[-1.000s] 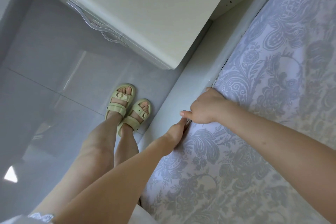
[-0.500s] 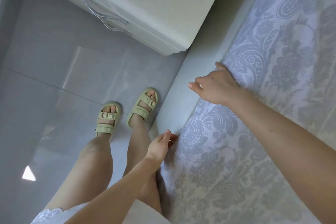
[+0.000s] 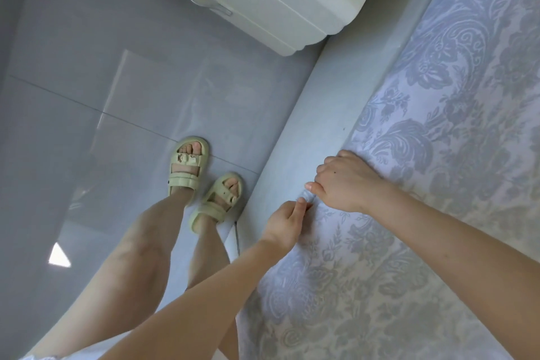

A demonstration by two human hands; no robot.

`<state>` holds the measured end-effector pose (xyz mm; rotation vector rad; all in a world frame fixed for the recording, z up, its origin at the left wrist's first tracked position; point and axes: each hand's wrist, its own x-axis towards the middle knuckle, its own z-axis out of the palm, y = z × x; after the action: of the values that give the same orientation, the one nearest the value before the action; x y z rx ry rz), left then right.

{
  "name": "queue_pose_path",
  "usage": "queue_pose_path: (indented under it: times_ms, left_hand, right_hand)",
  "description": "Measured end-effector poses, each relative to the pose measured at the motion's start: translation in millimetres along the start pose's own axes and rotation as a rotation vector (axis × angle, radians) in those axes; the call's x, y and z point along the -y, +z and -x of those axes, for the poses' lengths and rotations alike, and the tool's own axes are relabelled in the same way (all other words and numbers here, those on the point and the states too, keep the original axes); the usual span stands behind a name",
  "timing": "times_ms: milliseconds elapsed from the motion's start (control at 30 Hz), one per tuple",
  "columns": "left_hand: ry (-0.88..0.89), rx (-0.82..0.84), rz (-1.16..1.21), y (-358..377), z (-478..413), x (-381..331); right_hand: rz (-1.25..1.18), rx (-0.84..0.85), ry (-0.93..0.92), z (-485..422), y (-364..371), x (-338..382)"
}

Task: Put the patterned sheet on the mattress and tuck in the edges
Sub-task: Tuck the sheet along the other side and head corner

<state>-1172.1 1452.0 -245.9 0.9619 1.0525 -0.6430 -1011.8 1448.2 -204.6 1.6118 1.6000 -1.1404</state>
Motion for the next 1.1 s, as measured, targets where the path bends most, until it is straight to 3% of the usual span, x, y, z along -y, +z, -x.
queue_pose_path:
  times_ms: [300, 400, 467, 600, 700, 833, 933, 1033, 1100]
  left_hand:
    - [0.101, -0.021, 0.045, 8, 14, 9]
    - [0.122, -0.020, -0.157, 10, 20, 11]
    - [0.033, 0.072, -0.174, 19, 20, 13]
    - [-0.250, 0.406, 0.164, 46, 12, 17]
    - [-0.335, 0.482, 0.293, 46, -4, 15]
    - [-0.245, 0.424, 0.263, 27, -14, 19]
    - [-0.198, 0.222, 0.209, 6, 2, 26]
    - [-0.044, -0.027, 0.223, -5, 21, 45]
    - [-0.058, 0.026, 0.272, 1, 32, 53]
  right_hand:
    - [0.030, 0.116, 0.061, 1, 9, 5]
    - [0.013, 0.235, 0.093, 4, 6, 6]
    - [-0.021, 0.288, 0.120, 10, 1, 6]
    - [-0.044, 0.328, 0.167, 16, -4, 6]
    - [0.012, 0.355, 0.194, 6, -3, 7]
    - [0.108, 0.428, 0.220, -14, 6, 10]
    - [0.125, 0.461, 0.220, -21, 8, 14]
    - [0.106, 0.475, 0.245, -22, 6, 13]
    - [0.089, 0.469, 0.244, -20, 5, 13]
